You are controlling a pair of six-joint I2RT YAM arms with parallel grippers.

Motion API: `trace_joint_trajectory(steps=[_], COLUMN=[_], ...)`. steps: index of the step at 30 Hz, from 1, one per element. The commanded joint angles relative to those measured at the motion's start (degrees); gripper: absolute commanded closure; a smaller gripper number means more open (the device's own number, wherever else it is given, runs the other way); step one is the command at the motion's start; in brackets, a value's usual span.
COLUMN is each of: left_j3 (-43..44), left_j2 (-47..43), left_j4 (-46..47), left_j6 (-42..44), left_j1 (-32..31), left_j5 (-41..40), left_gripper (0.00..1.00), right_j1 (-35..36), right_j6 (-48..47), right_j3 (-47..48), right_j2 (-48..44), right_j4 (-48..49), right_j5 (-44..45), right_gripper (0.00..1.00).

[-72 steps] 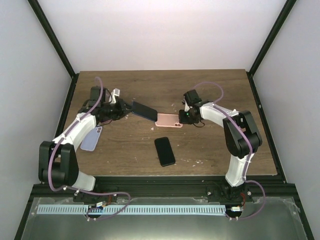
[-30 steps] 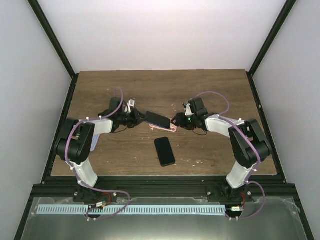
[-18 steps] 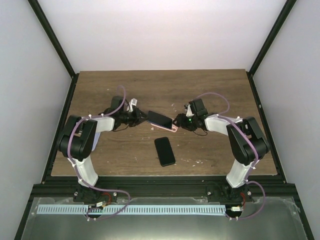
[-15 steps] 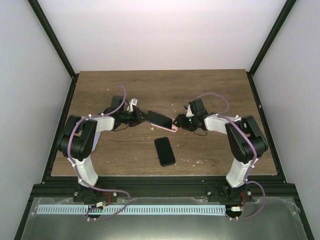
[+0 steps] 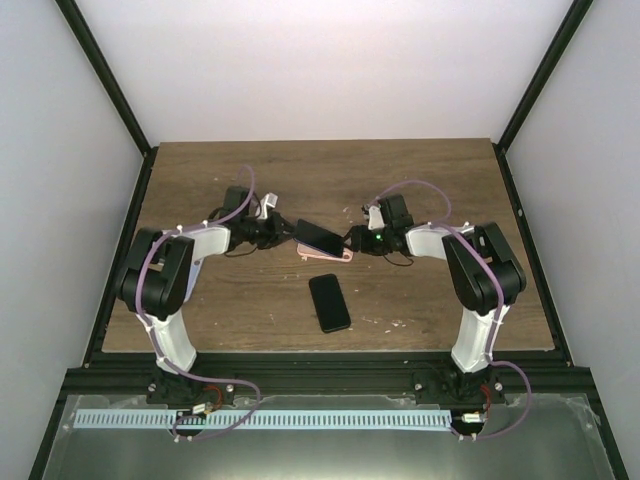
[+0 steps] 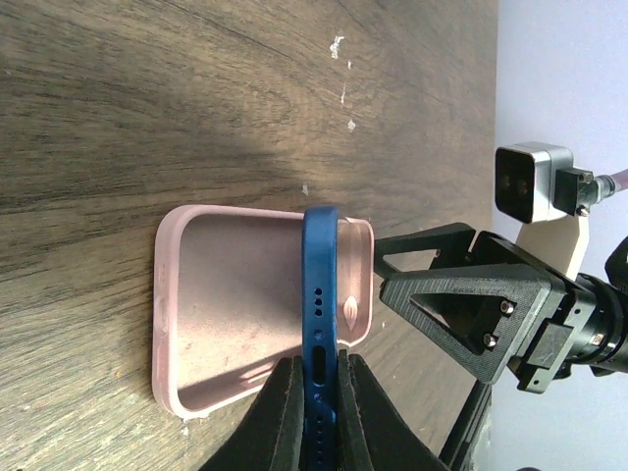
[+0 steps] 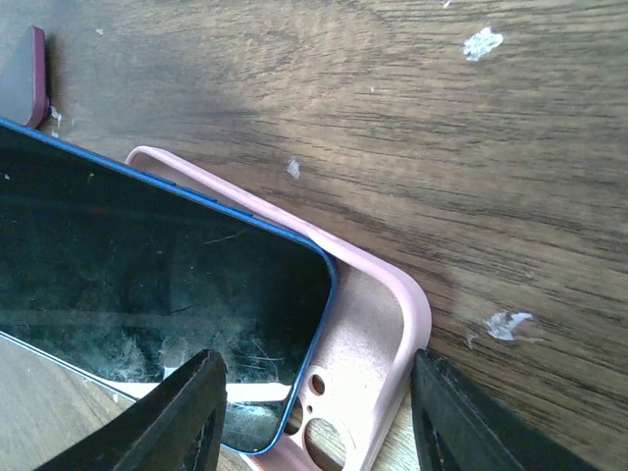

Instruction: Put the phone into the phone case

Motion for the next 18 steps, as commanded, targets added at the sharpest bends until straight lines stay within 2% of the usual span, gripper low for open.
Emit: trace_joint_trajectory(steps=[1, 3, 7, 14, 18], left_j3=[-0.2, -0.8, -0.8, 0.0, -0.2], left_j2=[2.4, 2.7, 4.5, 5.9, 6.4], left_j4=[-3.3, -2.6, -1.2, -0.9, -1.3], left_j6=[1.1, 0.2, -1.2, -1.7, -1.5], left_j1=[-1.0, -1.6, -3.1, -4.2, -4.4], left_j5=[-2.2, -2.8, -3.2, -4.1, -5.0], left_gripper=[0.97, 0.93, 0.93, 0.93, 0.89], right_j1=[0.5, 0.5, 0.5, 0.5, 0.5], right_j6=[-0.9, 0.8, 3.1, 2.6, 2.8], right_j3=[1.1, 0.2, -0.8, -0.6, -0.2], right_j2=[1.0, 0.7, 0.7, 0.4, 0.7], right_j4=[3.3, 4.7, 6.4, 5.6, 5.9], right_j5=[-3.7, -4.6, -5.6, -4.9, -5.7], right_gripper=[0.48, 0.48, 0.49, 0.50, 0.51])
